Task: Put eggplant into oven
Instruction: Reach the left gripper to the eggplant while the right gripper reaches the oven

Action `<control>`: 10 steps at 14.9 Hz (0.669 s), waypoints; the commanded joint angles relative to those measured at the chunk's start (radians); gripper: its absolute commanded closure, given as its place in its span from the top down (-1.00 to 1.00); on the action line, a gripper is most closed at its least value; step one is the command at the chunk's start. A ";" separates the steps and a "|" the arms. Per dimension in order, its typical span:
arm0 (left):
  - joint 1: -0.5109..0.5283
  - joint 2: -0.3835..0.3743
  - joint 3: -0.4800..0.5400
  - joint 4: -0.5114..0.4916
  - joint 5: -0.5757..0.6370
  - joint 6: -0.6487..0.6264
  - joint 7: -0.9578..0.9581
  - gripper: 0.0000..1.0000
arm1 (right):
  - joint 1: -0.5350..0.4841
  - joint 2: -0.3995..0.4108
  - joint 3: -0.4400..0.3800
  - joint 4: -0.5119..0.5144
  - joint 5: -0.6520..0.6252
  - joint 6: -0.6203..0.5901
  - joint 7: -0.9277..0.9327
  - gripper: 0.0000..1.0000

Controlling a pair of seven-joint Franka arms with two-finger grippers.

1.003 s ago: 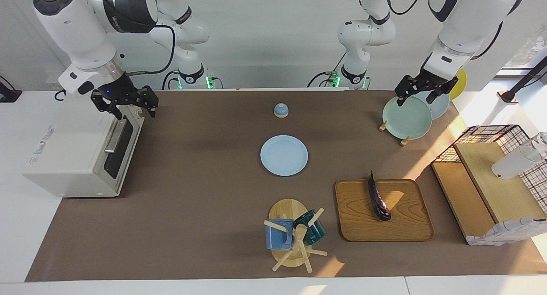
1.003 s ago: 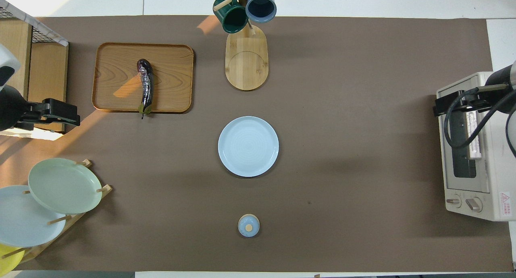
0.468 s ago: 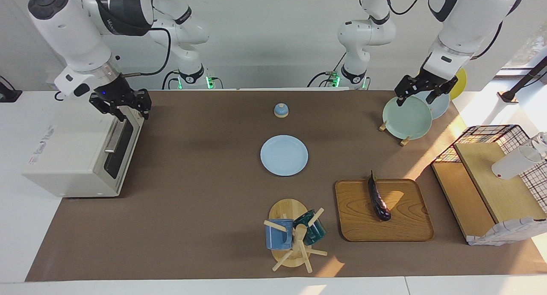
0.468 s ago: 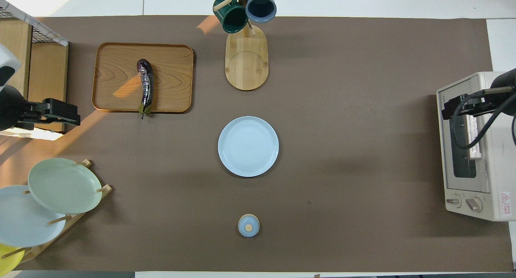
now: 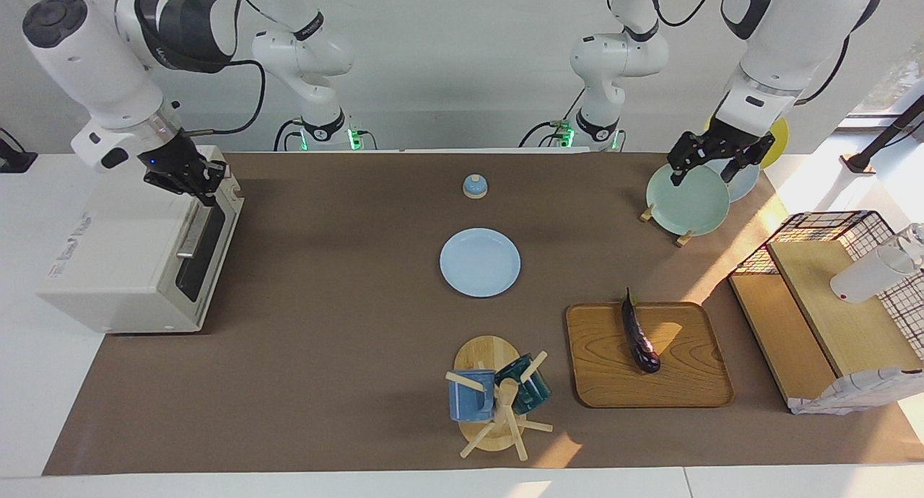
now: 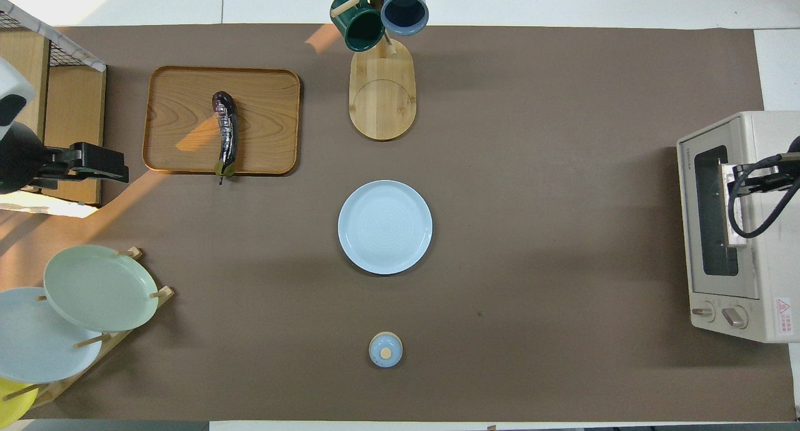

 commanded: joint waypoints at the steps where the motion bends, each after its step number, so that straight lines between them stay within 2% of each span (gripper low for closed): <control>1: -0.004 0.038 -0.006 -0.002 -0.010 0.039 0.000 1.00 | -0.009 -0.031 0.006 -0.140 -0.111 0.159 -0.014 -1.00; 3: -0.005 0.058 -0.006 -0.007 -0.010 0.075 0.003 1.00 | -0.013 -0.023 0.006 -0.174 -0.152 0.208 -0.011 -1.00; 5: -0.005 0.108 -0.007 0.005 -0.010 0.092 0.023 1.00 | -0.011 -0.015 0.006 -0.191 -0.183 0.234 -0.002 -1.00; 10: -0.005 0.245 -0.009 0.006 -0.023 0.235 0.051 1.00 | -0.002 -0.015 0.007 -0.253 -0.241 0.283 -0.002 -1.00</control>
